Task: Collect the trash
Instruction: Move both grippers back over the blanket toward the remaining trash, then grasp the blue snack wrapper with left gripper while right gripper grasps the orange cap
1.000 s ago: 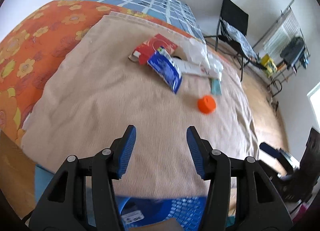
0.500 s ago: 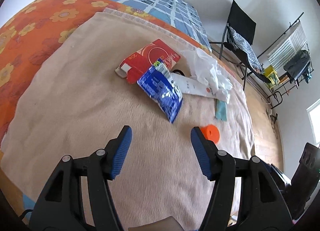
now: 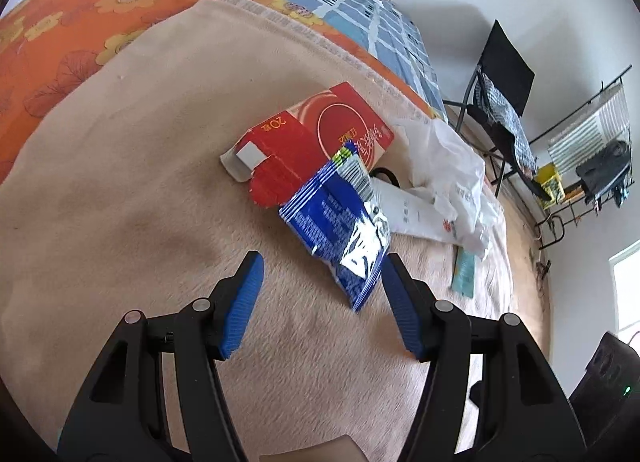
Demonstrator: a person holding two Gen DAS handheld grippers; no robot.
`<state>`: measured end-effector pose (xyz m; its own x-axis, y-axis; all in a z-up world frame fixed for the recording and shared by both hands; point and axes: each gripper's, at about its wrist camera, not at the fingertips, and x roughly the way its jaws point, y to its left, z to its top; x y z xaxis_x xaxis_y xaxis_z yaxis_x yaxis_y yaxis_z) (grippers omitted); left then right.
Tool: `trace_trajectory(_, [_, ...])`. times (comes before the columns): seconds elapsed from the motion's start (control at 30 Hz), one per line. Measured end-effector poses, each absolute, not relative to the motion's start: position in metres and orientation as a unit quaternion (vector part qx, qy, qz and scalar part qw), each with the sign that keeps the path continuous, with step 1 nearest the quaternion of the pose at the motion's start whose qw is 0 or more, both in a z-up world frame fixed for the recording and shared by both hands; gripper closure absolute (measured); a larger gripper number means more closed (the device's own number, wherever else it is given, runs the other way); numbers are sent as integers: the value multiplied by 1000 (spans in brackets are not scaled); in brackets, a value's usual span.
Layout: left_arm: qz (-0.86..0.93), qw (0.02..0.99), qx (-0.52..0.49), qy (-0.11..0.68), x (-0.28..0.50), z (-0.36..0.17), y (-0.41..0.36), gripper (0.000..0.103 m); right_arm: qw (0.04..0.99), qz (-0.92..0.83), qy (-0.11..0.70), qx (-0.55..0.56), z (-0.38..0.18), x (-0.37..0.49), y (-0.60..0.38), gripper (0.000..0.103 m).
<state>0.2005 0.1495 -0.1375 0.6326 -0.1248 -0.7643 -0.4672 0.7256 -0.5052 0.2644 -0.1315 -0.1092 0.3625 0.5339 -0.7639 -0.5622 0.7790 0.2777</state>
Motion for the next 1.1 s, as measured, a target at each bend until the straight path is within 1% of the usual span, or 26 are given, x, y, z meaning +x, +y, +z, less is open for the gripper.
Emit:
trace_trajectory(0.37, [102, 827, -373, 408, 227, -152, 146, 40, 831, 316, 457, -37, -126, 277, -114, 16])
trace_trajectory(0.57, [102, 831, -369, 405, 234, -155, 144, 41, 833, 306, 456, -67, -135, 279, -100, 21])
trace_trajectory(0.6, [102, 832, -369, 403, 235, -155, 143, 43, 833, 303, 456, -75, -136, 279, -98, 22])
trace_trajectory(0.67, [102, 832, -368, 402, 236, -155, 143, 51, 834, 297, 457, -83, -139, 279, -95, 23])
trace_trajectory(0.73, [102, 833, -369, 401, 236, -155, 141, 56, 834, 289, 462, -89, -142, 279, -94, 27])
trace_trajectory(0.8, [96, 832, -374, 398, 236, -155, 141, 59, 832, 286, 466, -91, -145, 280, -92, 30])
trace_trajectory(0.87, [88, 836, -373, 393, 237, -154, 140, 66, 832, 283, 467, -96, -146, 280, -90, 32])
trace_trajectory(0.93, [86, 839, -368, 391, 238, -153, 140, 68, 833, 280, 467, -103, -148, 280, -89, 36])
trace_trajectory(0.97, [85, 841, -365, 390, 238, -152, 139, 71, 833, 279, 467, -105, -148, 280, -87, 39])
trace_trajectory(1.03, [84, 843, -362, 388, 238, -151, 137, 73, 833, 279, 465, -111, -148, 279, -86, 43])
trace_trajectory(1.1, [82, 844, -362, 388, 238, -150, 137, 75, 832, 278, 465, -116, -148, 279, -86, 52])
